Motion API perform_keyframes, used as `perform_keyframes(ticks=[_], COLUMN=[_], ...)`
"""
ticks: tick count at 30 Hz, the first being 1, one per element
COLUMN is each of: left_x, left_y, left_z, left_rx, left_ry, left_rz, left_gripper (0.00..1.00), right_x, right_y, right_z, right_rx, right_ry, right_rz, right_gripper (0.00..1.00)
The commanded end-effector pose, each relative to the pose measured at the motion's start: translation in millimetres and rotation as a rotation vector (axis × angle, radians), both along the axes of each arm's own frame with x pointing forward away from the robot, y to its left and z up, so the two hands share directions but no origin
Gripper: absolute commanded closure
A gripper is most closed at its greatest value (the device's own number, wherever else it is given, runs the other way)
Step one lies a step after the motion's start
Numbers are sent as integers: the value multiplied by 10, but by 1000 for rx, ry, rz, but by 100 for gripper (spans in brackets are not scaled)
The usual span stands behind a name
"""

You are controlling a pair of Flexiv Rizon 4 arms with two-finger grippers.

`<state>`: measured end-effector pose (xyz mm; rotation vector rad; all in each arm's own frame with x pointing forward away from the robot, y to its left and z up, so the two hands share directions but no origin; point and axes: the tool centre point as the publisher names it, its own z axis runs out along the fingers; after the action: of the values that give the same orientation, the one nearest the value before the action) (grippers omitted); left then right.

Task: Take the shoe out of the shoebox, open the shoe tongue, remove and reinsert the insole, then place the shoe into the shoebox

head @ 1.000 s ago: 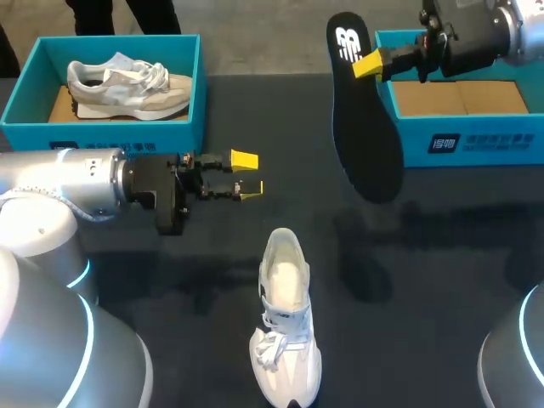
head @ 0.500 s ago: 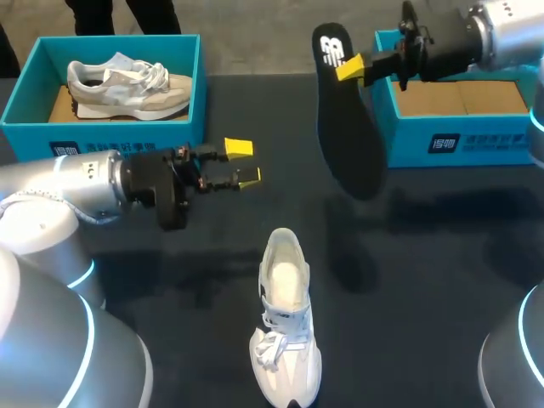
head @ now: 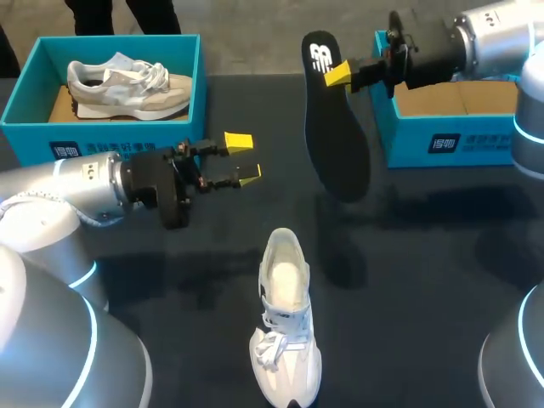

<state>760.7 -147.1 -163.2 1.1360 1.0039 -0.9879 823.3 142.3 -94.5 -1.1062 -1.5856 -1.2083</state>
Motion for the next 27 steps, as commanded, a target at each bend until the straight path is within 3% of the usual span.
perform_keyframes(ticks=[1, 16, 27], left_x=[35, 120, 132], left_y=[-40, -260, -478], left_z=[-20, 12, 30], left_rx=[-9, 22, 29], left_ry=[5, 2, -8], left_rz=[-3, -36, -26], left_gripper=[0, 0, 0], right_x=[-12, 63, 62], right_y=[20, 109, 111], right_z=[-106, -400, -402], right_rx=[-9, -4, 1], right_ry=[39, 153, 154], right_rz=[-11, -70, -77], right_gripper=[100, 100, 100])
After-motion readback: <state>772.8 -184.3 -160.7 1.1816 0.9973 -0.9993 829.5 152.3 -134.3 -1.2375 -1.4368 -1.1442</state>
